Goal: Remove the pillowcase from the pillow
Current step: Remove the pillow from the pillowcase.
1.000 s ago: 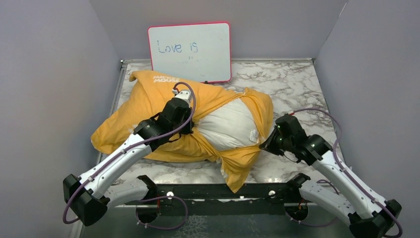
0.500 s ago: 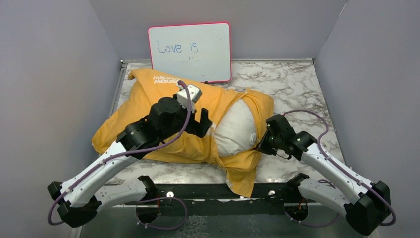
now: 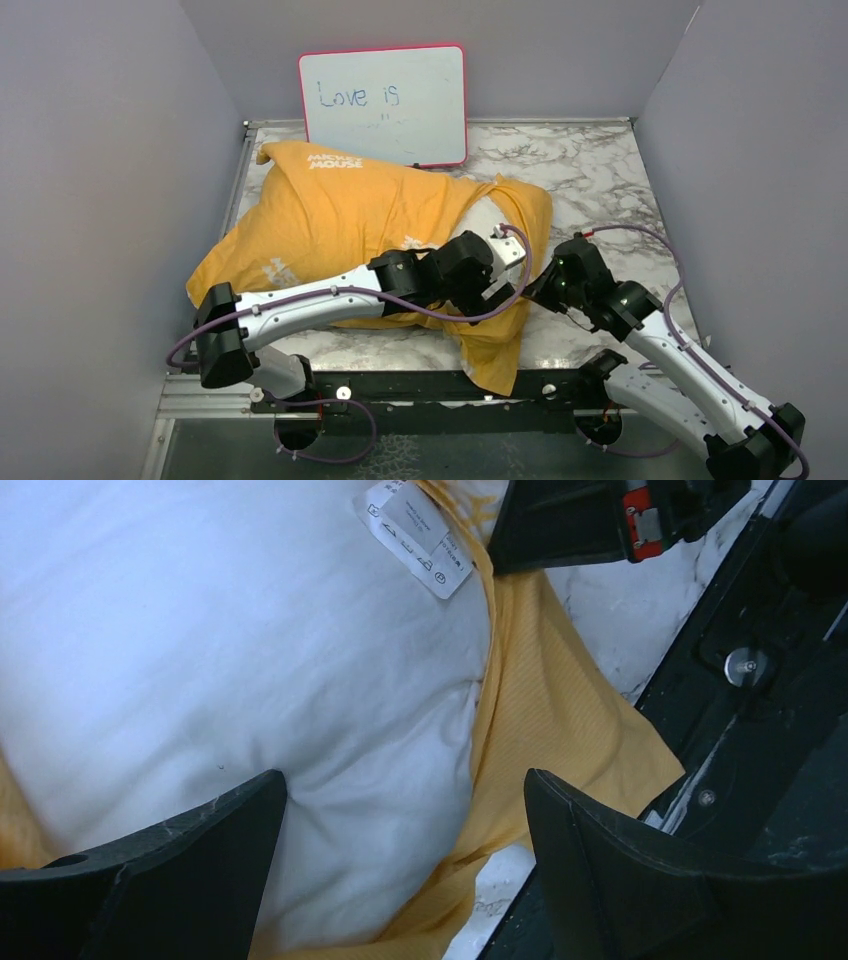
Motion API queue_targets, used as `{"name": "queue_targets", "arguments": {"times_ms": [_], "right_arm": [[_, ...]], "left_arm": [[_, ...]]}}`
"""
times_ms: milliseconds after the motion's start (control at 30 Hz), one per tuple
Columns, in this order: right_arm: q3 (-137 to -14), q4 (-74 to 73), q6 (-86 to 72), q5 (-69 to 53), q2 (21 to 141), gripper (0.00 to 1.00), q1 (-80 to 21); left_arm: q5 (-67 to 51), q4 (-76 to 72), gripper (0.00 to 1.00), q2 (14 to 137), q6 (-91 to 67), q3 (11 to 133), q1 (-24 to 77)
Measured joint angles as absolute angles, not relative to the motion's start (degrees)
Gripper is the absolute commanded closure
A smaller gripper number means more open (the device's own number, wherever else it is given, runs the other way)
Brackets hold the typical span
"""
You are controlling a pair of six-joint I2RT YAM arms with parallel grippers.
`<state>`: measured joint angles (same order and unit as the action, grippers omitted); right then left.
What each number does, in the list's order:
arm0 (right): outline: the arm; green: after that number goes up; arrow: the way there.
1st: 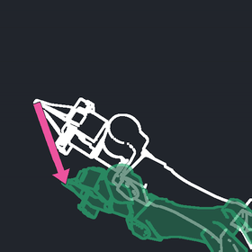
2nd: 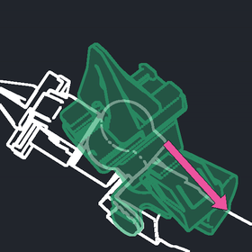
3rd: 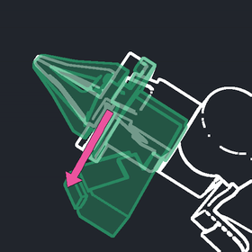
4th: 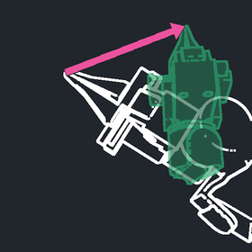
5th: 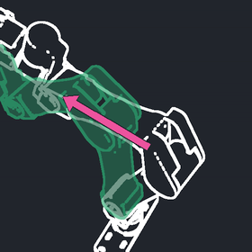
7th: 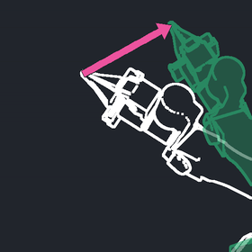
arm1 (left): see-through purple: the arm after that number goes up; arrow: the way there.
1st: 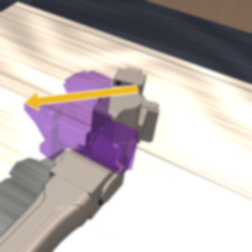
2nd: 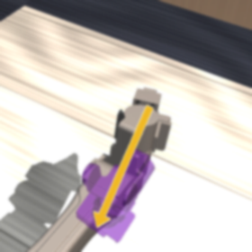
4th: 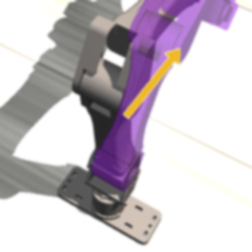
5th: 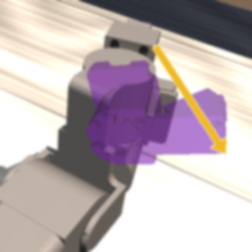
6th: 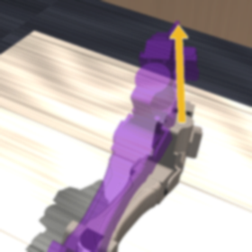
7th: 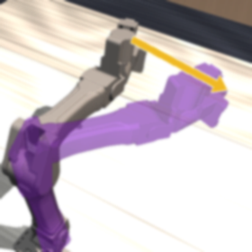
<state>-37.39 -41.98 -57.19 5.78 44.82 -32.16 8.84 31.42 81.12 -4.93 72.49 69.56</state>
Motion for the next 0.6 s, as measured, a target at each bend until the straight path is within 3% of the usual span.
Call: {"name": "queue_targets", "arguments": {"times_ms": [200,333,400,567,600], "right_arm": [[-35.2,-40.36,-57.93,6.07,42.5,0.99,-32.16],[-35.16,-40.21,-58.46,7.22,42.5,0.99,-32.14],[-35.16,-40.18,-58.5,7.94,42.59,0.99,-32.14],[-35.05,-40.12,-58.57,9.45,42.65,1.0,-32.14],[-34.96,-40.05,-58.63,9.72,42.63,1.0,-32.14]], "left_arm": [[11.92,28.97,0.07,84.31,-2.9,72.03,69.78],[16.12,27.55,0.17,88.97,-1.21,72.38,69.89],[17.89,27.16,0.33,91.29,0.03,72.47,69.95],[21.8,26.04,0.92,94.63,2.17,72.49,70.04],[22.46,25.74,1.0,94.94,1.96,72.51,69.95]]}}
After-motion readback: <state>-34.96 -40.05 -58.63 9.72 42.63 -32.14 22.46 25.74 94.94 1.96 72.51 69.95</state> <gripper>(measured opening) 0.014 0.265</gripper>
